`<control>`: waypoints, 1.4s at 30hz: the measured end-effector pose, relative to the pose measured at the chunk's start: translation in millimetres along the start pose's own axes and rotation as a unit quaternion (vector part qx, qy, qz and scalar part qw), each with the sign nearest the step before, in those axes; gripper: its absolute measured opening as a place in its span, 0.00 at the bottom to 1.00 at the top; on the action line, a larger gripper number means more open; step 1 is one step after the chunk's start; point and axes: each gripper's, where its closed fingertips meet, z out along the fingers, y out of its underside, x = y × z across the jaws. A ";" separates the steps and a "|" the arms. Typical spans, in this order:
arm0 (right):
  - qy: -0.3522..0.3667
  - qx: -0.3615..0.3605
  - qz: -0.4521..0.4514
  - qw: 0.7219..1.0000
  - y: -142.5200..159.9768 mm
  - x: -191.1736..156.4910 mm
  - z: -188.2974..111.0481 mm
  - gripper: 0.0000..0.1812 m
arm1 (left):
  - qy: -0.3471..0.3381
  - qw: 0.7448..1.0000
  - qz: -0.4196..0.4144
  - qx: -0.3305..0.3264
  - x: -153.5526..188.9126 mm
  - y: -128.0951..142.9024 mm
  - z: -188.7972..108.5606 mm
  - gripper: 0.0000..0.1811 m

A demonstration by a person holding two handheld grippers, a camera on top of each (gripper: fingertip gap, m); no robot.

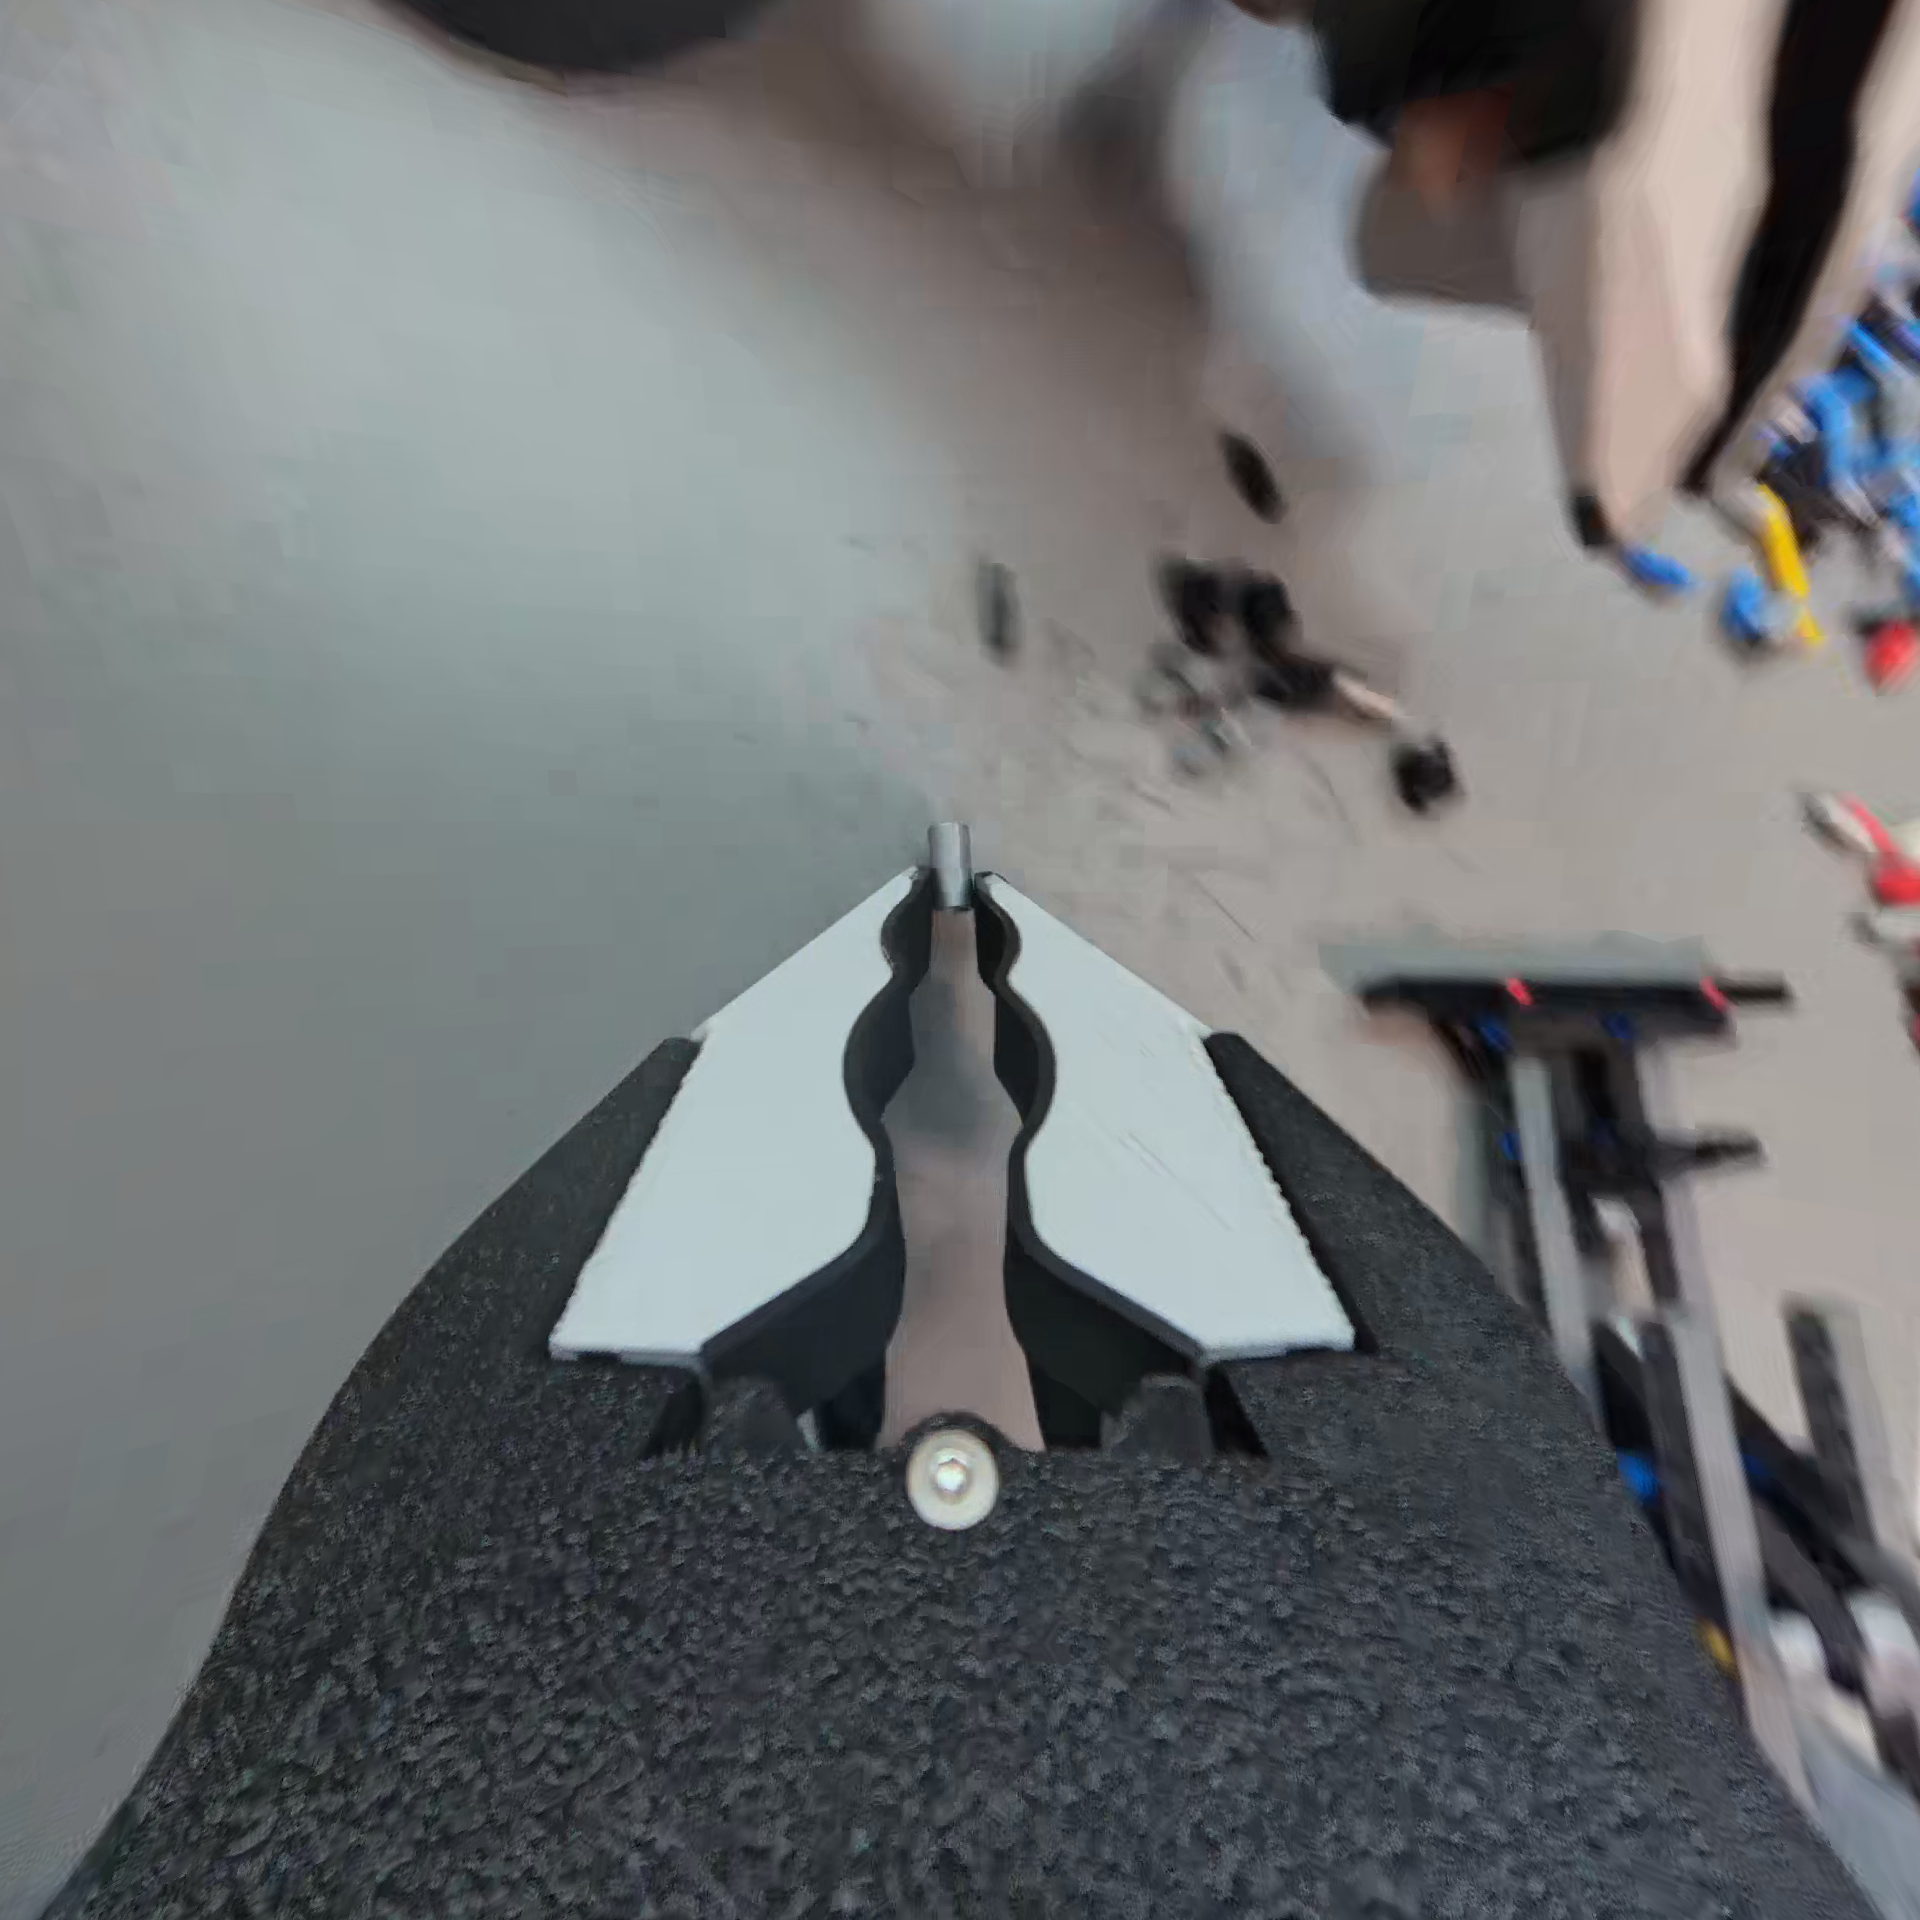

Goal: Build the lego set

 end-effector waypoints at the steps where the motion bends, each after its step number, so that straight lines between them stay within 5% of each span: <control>1: 0.038 -0.014 0.036 0.999 21.0 25.6 -7.7 0.04 | 0.002 1.000 0.001 -0.002 -0.6 0.3 -1.0 0.10; 6: 0.100 -0.014 0.113 0.988 59.1 69.1 -25.1 0.05 | 0.044 0.998 0.030 -0.018 10.5 4.5 -4.1 0.10; 12: 0.125 0.009 0.119 0.985 55.2 75.4 -29.6 0.13 | 0.122 0.988 0.083 -0.044 43.6 14.2 -10.1 0.09; 18: 0.160 0.100 0.111 0.976 19.8 77.6 -51.2 0.13 | 0.175 0.973 0.146 -0.049 78.0 19.5 -10.3 0.09; 25: 0.143 0.078 0.067 0.984 15.6 59.6 -32.1 0.12 | 0.151 0.964 0.200 -0.094 77.6 38.6 -2.1 0.09; 42: 0.124 0.119 0.061 0.983 -1.1 50.3 -28.7 0.11 | 0.141 0.967 0.196 -0.083 80.9 34.2 5.0 0.05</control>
